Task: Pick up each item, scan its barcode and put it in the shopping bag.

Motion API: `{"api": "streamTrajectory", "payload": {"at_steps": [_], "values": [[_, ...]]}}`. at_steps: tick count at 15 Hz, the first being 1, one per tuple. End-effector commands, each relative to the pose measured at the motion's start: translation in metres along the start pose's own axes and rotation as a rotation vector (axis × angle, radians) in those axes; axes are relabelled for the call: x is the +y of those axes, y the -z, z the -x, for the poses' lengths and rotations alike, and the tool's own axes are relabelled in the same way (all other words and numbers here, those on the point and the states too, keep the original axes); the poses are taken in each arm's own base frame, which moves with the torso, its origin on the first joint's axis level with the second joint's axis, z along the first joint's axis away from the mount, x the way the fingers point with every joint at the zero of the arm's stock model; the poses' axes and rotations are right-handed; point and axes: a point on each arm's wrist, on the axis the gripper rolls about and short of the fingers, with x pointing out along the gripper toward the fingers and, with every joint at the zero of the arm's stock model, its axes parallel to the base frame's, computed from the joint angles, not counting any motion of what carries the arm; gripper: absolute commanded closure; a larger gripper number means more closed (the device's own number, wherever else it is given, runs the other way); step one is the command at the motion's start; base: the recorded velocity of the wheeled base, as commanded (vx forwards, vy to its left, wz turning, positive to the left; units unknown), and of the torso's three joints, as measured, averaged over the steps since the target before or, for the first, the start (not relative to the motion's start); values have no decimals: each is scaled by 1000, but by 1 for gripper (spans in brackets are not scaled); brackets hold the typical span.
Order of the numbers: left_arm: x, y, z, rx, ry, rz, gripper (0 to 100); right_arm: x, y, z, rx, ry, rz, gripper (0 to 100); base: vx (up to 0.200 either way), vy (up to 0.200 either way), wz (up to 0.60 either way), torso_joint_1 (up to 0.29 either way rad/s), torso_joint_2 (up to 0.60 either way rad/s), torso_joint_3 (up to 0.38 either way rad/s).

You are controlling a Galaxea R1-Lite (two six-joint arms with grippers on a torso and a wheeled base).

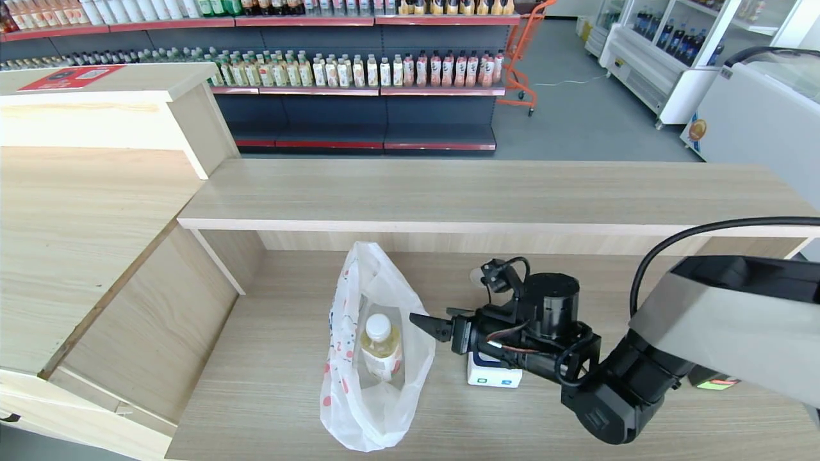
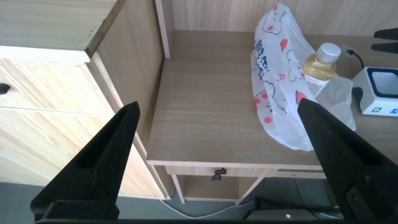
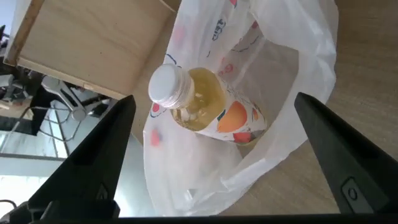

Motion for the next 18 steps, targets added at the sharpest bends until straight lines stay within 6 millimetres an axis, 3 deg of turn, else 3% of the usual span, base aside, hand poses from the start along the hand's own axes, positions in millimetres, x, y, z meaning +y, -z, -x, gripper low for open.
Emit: {"api": "streamTrajectory", "payload": {"at_steps": [1,4,6,8,10,12,14,18], "values": [[0,0,0,-1,0,0,0,18,-26,46,-24,29,-42,0,0,0,0,0,0,0],[0,0,0,-1,0,0,0,14,-26,110,34,154,-72,0,0,0,0,0,0,0],[0,0,0,-1,0,0,0,14,-35,157,-23,227,20,0,0,0,0,0,0,0],[0,0,0,1,0,0,0,14,-34,204,-58,414,157,0,0,0,0,0,0,0],[0,0,0,-1,0,0,0,28,-31,247,-99,571,164,0,0,0,0,0,0,0],[0,0,0,-1,0,0,0,44,-6,292,-106,647,157,0,0,0,0,0,0,0],[0,0,0,-1,0,0,0,65,35,333,-150,699,199,0,0,0,0,0,0,0],[0,0,0,-1,0,0,0,81,78,361,-207,797,254,0,0,0,0,0,0,0]]}}
